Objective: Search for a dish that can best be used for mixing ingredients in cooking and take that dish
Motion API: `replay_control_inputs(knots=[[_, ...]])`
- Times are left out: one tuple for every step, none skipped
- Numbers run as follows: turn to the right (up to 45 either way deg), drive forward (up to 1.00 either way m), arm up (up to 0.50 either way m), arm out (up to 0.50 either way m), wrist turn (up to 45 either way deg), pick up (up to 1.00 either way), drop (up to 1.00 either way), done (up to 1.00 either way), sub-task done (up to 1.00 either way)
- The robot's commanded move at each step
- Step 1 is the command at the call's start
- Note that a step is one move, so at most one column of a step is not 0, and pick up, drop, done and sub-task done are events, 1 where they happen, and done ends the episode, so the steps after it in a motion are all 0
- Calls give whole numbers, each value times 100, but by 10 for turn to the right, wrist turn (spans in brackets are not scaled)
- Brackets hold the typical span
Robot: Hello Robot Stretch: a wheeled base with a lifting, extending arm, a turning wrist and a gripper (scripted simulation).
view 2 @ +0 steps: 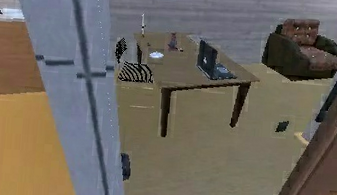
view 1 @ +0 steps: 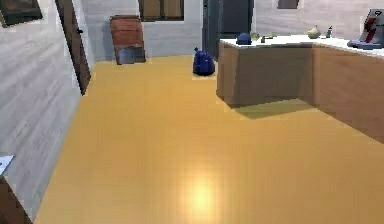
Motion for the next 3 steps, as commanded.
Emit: replay_control_inputs(knots=[[0, 45, 0, 0, 0, 0, 0, 0, 0], [450, 0, 0, 0, 0, 0, 0, 0, 0], [270, 0, 0, 0, 0, 0, 0, 0, 0]])
